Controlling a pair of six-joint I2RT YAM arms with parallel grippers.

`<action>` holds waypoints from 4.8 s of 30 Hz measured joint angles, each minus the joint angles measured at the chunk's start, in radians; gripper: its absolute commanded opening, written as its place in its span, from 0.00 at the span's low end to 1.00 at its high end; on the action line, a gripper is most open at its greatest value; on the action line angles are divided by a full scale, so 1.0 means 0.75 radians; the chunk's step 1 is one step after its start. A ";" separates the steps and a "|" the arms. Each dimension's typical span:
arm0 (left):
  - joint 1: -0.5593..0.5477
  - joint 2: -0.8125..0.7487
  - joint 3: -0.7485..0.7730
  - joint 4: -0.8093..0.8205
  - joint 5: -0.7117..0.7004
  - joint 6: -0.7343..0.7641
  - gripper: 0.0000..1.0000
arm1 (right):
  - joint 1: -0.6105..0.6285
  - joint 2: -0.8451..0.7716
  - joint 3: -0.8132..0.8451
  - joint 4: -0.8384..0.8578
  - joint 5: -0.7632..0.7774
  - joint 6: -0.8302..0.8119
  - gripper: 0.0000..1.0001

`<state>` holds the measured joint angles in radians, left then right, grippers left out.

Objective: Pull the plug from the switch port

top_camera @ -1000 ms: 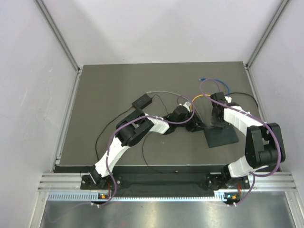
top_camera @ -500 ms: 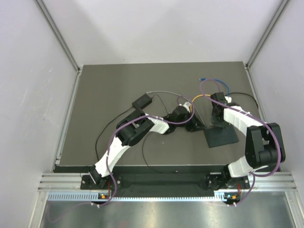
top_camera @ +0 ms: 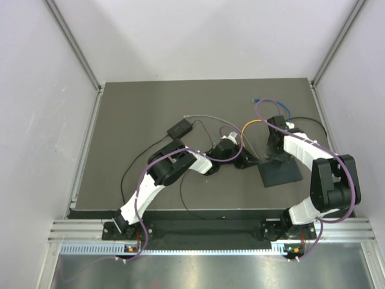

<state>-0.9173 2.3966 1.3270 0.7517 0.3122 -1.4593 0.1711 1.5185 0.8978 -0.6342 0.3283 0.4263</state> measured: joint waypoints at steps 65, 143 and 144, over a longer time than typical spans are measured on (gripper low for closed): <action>0.443 -0.468 0.367 -1.501 0.273 0.857 0.49 | -0.258 0.098 0.313 -0.167 -0.368 -0.159 0.46; 0.396 -0.220 0.284 -0.670 0.746 0.385 0.44 | 0.049 0.321 0.487 -0.258 -0.353 -0.075 0.45; 0.400 -0.226 0.285 -0.708 0.721 0.418 0.44 | 0.054 0.321 0.499 -0.260 -0.368 -0.075 0.45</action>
<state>-0.6170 2.2269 1.5406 0.2211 0.8532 -1.1458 0.2119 1.7592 1.2724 -0.8295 0.0525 0.3698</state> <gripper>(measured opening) 0.436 0.449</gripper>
